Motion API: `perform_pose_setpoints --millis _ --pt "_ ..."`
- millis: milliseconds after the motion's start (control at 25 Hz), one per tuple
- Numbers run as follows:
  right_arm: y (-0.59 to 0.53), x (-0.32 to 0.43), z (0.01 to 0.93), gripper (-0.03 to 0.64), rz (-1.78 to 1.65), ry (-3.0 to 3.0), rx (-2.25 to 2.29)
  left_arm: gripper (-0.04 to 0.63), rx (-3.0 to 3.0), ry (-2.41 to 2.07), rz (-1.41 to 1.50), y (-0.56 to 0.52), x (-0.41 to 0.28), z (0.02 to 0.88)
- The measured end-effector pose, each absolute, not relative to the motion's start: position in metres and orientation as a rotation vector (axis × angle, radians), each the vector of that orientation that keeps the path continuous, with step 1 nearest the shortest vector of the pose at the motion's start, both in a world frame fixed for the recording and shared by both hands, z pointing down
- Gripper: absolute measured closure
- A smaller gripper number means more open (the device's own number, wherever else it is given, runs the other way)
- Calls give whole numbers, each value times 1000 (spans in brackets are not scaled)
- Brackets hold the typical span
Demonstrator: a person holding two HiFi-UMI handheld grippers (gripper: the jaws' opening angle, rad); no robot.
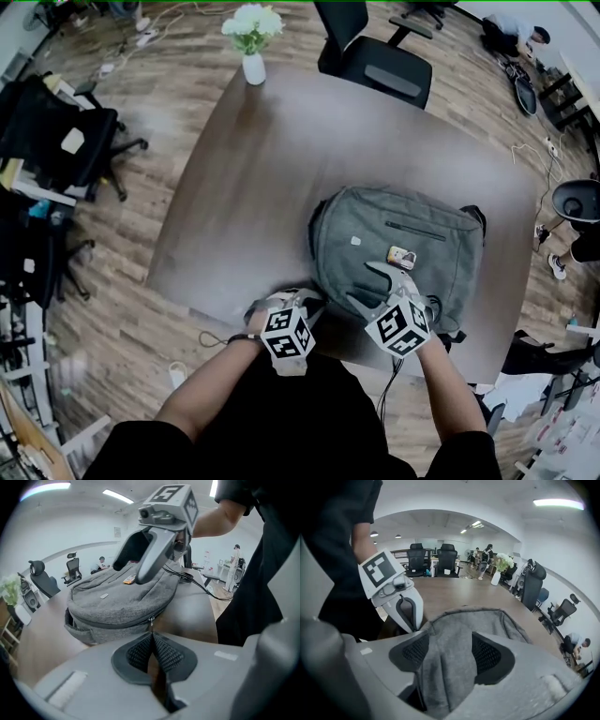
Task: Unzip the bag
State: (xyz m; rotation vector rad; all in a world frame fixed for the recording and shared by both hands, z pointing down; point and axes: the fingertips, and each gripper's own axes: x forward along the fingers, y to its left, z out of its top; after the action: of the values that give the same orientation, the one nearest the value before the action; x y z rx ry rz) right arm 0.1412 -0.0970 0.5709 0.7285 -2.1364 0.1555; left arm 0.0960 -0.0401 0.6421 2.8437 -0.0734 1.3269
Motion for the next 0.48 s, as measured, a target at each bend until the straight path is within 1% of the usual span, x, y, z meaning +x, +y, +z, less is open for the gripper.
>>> perform_pose_setpoints --millis 80,200,240,320,360,400,480 --pt "-80 141 569 328 200 -2152 807 569 2851 -90 1295 -40 96 642" --pt "-59 138 564 376 301 -2189 968 548 2859 -134 1232 -37 91 639" --pt "-53 138 562 380 329 -2198 1021 520 2857 -145 1219 -36 89 639" --pt "-46 139 556 380 379 -2207 1126 403 2837 -164 1195 -35 83 638" --pt "-45 140 553 381 400 -2212 1178 385 2828 -185 1176 -37 80 635" --pt "-44 142 549 390 415 -2218 1230 382 2824 -218 1149 -41 76 631" --pt "-45 143 544 410 416 -2223 1316 414 2829 -315 1075 -53 68 618"
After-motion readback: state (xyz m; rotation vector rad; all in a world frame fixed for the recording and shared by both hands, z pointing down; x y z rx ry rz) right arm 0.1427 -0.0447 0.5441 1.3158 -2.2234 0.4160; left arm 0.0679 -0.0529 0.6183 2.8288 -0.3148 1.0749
